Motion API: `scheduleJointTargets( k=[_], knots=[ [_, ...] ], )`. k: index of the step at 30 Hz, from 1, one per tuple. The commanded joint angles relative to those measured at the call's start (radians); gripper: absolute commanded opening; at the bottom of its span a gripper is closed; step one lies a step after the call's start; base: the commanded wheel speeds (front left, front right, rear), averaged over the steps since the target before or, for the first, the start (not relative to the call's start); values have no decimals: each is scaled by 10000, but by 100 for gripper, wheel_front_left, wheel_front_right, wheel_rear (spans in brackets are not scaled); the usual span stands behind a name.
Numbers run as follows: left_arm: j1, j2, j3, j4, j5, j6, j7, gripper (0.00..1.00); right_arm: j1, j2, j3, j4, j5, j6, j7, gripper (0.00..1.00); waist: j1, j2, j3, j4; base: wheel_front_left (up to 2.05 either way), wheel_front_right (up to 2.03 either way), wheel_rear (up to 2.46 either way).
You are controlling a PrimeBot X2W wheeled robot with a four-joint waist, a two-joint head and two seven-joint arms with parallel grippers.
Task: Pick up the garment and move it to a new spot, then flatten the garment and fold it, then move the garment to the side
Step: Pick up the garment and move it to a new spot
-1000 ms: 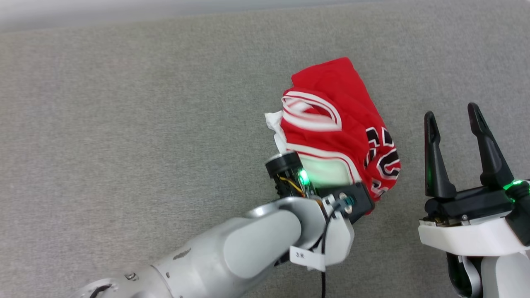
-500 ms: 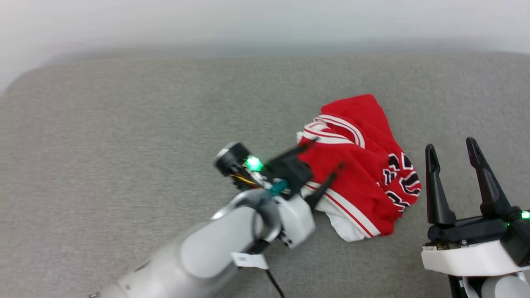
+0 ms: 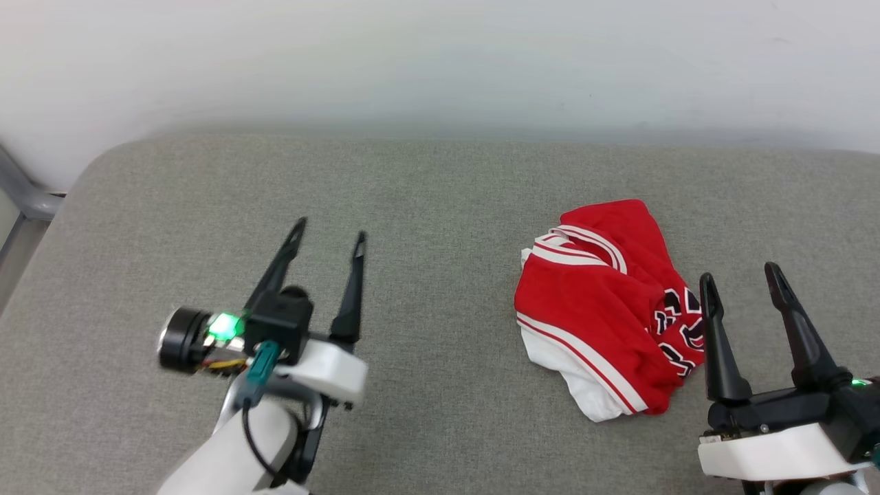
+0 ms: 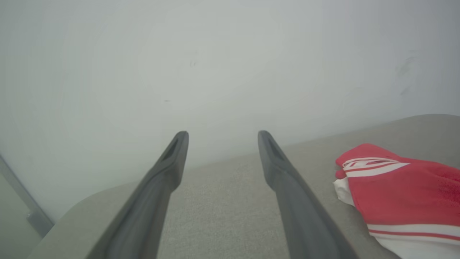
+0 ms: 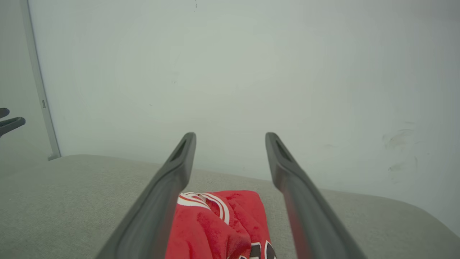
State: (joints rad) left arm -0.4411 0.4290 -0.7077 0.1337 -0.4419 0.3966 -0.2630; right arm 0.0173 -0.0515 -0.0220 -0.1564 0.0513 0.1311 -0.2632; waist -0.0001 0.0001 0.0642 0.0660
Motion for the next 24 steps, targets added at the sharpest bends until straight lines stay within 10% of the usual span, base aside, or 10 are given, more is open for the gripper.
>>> scheduleJointTargets(
  k=[1, 9, 24],
  knots=[
    [341, 32, 208, -62, 156, 92, -22, 100, 103, 21, -15, 59, -85, -7, -24, 100, 1, -1, -33, 8, 0, 0, 0],
    [2560, -398, 2104, -543, 1248, 154, -24, 100, 544, 20, -309, 784, 207, -8, -24, 100, 1, -1, -302, -23, 0, 0, 0],
    [4267, -1786, 3749, -305, 2805, -1373, -26, 100, 1101, 18, -159, 1728, 991, -8, -24, 100, 1, -1, -713, -41, 0, 0, 0]
  ],
)
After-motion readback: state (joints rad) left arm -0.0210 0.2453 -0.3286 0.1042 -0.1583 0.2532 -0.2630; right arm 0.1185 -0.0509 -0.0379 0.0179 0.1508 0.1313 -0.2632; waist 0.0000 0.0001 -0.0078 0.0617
